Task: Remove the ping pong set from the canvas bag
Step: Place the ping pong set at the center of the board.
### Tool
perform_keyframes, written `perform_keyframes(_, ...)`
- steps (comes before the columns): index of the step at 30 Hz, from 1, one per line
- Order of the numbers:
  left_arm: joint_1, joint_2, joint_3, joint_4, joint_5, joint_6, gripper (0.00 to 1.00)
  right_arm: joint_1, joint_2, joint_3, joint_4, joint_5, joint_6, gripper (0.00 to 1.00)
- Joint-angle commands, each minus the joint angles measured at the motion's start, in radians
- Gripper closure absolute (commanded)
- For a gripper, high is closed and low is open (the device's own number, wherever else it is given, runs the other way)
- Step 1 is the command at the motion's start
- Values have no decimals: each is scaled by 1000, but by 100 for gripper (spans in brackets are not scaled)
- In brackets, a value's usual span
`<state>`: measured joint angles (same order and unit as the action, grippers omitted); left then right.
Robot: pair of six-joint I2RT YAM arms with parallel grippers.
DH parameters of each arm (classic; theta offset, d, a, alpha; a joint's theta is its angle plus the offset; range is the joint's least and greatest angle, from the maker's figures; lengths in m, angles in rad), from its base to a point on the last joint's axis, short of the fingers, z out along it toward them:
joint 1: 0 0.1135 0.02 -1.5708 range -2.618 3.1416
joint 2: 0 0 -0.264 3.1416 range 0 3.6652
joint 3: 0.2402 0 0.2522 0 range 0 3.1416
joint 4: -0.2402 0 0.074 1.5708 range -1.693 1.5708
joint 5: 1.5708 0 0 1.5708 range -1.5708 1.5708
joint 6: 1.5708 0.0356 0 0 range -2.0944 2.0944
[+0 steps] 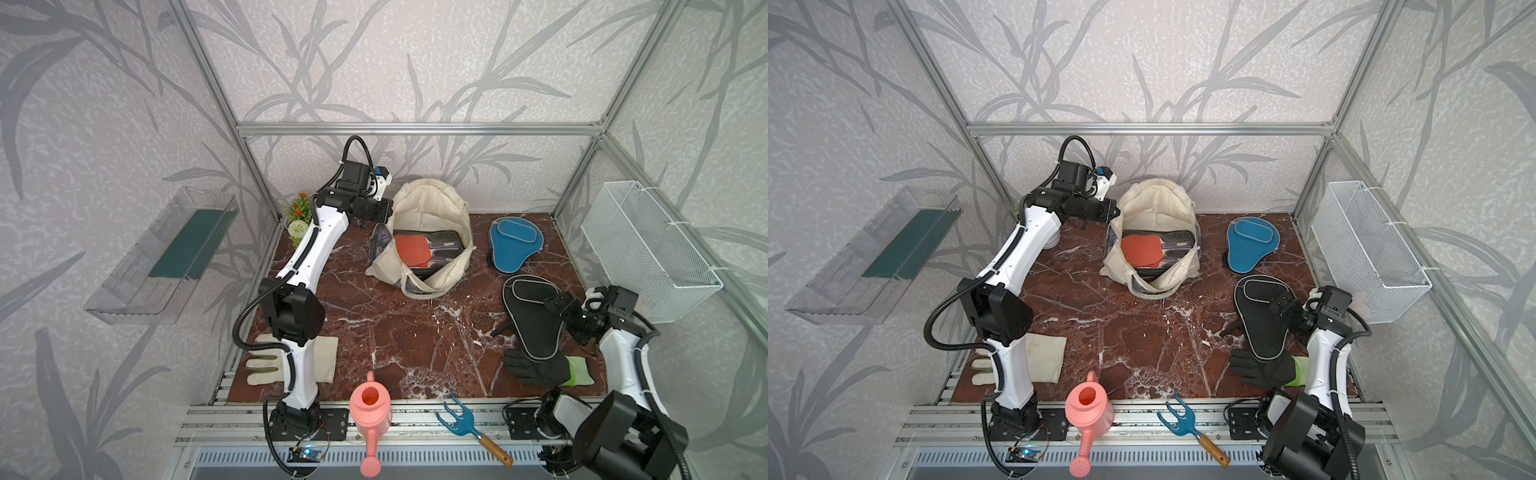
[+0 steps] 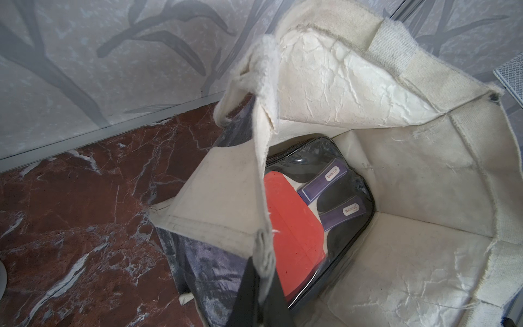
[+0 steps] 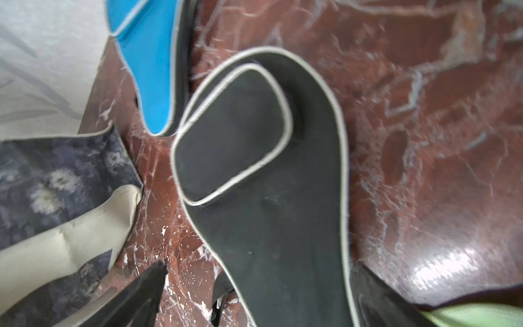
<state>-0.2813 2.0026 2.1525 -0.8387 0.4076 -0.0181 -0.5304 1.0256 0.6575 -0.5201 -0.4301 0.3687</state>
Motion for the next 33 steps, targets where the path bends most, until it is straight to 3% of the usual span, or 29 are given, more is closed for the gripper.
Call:
perform_keyframes(1,-2,-46,-18,4,23,17,100,48,-50,-3,3,63,-5,1)
perform_keyframes(6,-1,-58,-36,11,28,16,100,79,-69,-57,1,90,6,1)
perform_keyframes(14,-1,-63,-56,19,43,14,100,108,-82,-135,5,246,10,1)
perform_keyframes(21,-1,-64,-72,30,50,14,100,104,128,-119,117,232,15,1)
perform_keyframes(24,-1,-64,-72,30,47,17,100,105,254,-83,137,200,9,16)
perform_keyframes(26,-1,-64,-72,33,46,18,100,104,323,-59,149,194,9,38)
perform_keyframes(28,-1,-63,-68,34,49,20,100,104,374,-39,164,198,9,68)
perform_keyframes(30,-1,-59,-64,33,48,21,100,106,396,-19,165,206,5,92)
perform_keyframes(31,-2,-58,-63,33,48,21,100,106,400,-9,164,211,4,100)
perform_keyframes(33,-1,-54,-56,31,49,23,100,107,399,8,158,212,0,100)
